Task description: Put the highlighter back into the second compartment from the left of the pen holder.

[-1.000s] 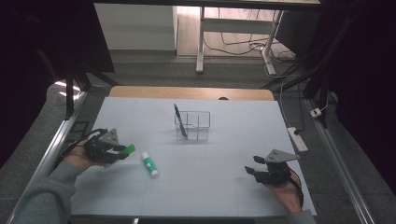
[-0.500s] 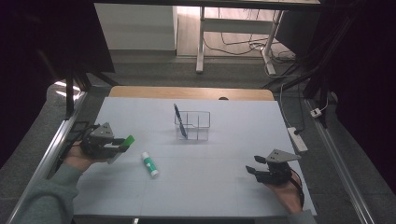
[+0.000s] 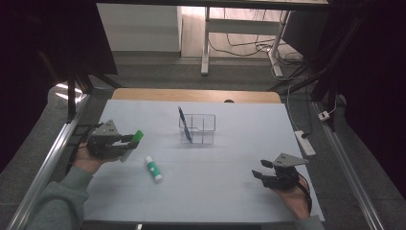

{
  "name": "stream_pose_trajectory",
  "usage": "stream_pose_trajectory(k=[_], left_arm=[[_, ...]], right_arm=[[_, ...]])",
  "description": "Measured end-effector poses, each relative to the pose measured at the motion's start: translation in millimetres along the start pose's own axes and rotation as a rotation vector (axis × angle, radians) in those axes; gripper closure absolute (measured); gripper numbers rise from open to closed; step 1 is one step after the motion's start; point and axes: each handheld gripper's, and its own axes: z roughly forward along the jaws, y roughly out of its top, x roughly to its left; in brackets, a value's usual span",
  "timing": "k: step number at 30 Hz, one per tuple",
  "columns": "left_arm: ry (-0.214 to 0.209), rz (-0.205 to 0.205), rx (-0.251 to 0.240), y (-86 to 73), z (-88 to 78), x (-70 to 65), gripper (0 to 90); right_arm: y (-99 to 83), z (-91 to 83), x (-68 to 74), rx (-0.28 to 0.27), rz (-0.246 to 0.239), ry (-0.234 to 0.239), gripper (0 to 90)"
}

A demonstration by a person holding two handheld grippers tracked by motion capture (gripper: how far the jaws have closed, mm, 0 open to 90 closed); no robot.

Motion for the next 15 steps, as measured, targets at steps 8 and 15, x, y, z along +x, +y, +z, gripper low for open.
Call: stream_pose_trajectory(k=[8,15], left_arm=[[-0.001,-0.014,-0.056,14.3,9.8,-4.4,66.4],[-0.011,-0.005,-0.085,25.3,21.2,-9.3,66.4]], right_arm=[[-0.1,-0.1,-0.1,0.000,0.001,-0.001,42.6],[0.0,-0.4,-0.2,-0.002,0.001,-0.002,42.6]])
